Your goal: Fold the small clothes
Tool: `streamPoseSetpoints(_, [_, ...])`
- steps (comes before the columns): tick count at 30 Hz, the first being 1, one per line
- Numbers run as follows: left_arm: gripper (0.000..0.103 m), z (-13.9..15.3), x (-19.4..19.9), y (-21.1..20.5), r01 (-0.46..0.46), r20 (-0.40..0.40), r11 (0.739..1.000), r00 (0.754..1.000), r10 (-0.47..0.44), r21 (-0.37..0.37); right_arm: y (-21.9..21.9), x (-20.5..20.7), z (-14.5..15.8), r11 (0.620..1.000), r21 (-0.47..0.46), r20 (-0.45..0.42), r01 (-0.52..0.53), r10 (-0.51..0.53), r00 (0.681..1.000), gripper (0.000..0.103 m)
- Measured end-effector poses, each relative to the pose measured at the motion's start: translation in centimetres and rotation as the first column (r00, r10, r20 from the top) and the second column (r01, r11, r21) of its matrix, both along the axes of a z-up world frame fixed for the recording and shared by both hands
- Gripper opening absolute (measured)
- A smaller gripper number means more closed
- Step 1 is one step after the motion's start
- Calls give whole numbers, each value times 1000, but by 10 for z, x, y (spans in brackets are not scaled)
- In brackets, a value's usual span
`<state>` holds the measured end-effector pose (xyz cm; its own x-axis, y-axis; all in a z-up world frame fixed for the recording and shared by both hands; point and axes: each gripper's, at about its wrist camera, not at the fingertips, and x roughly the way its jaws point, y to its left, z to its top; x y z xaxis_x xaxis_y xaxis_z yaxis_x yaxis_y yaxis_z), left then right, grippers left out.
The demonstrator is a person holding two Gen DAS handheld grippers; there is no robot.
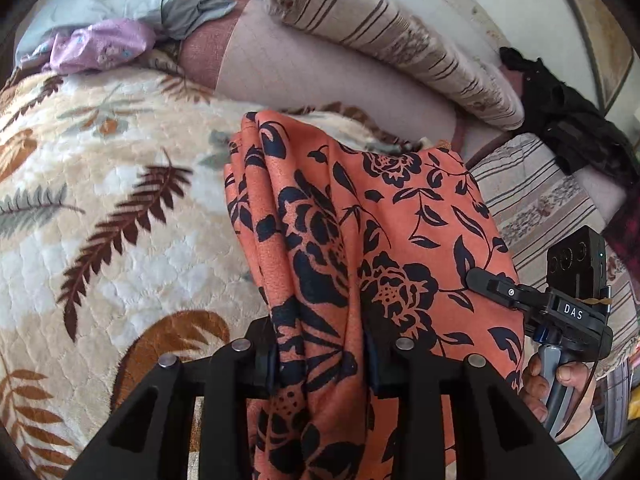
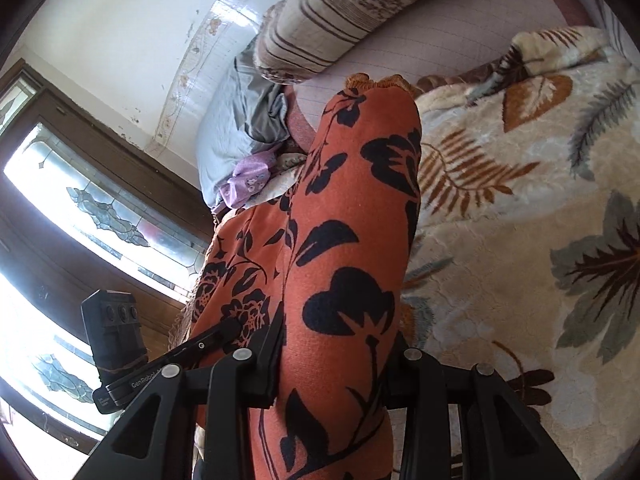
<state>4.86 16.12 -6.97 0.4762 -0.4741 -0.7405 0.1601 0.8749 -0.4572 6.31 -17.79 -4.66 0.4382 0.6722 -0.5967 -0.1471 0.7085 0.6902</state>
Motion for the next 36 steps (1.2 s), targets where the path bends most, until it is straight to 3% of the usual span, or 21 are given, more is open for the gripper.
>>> streamPoseSetpoints(1, [39,-17,3,-1,-12,-45,999,999,13,30,-7,2,-22,999,-6,-71,36,-36,997,62])
streamPoseSetpoints(3, [41,-40,0,3,-25,-101,996,994,34,85,-21,-2,-56,993,-68,-175,95,-106,979,66])
streamPoseSetpoints(4, [43,-42,-6,11,-23,-83,998,996,27,55,-27,-8,-61,993,-46,-163,107,-113,980,66])
streamPoseSetpoints(5, [43,-39,-13,17,-27,-67,998,997,31,57,-32,-15,-60,993,-22,-140,113,-115,983,66])
streamPoseSetpoints(8, [46,-23,-31,34,-28,-4,995,1000,29,92,-39,-31,-39,988,-65,-73,142,-146,987,66])
streamPoseSetpoints(10, [58,-14,-42,43,-36,28,992,999,33,119,-37,-36,-17,985,-91,2,146,-146,989,66])
streamPoseSetpoints(13, [59,-3,-54,50,-50,56,988,998,42,146,-19,-48,20,993,-80,103,90,-81,991,67])
streamPoseSetpoints(15, [59,-2,-56,48,-60,47,982,998,52,179,0,-49,34,997,-72,142,31,-21,990,74])
streamPoseSetpoints(18, [59,-5,-59,45,-72,37,975,997,65,211,19,-35,19,998,-65,97,-25,31,995,78])
streamPoseSetpoints(20, [59,-8,-62,45,-79,22,973,997,76,219,18,-18,-13,997,-79,-44,8,-12,999,78])
streamPoseSetpoints(21, [59,-9,-63,45,-82,10,972,997,82,221,16,-15,-21,997,-65,-73,29,-33,997,78])
streamPoseSetpoints(24, [59,-9,-67,47,-83,19,971,997,81,226,17,-18,-7,999,-12,-14,34,-35,999,78])
streamPoseSetpoints(27, [62,-9,-66,47,-90,28,964,996,85,250,23,-14,4,999,-31,35,25,-24,999,78])
streamPoseSetpoints(32, [62,-6,-68,46,-96,25,964,995,93,247,21,8,-24,995,-62,-59,77,-81,995,78])
streamPoseSetpoints(35, [64,0,-72,48,-105,47,959,994,96,262,28,-5,-5,996,-65,0,55,-55,998,78])
streamPoseSetpoints(36, [70,2,-74,48,-109,53,957,994,99,267,31,-10,1,996,-73,17,42,-41,999,78])
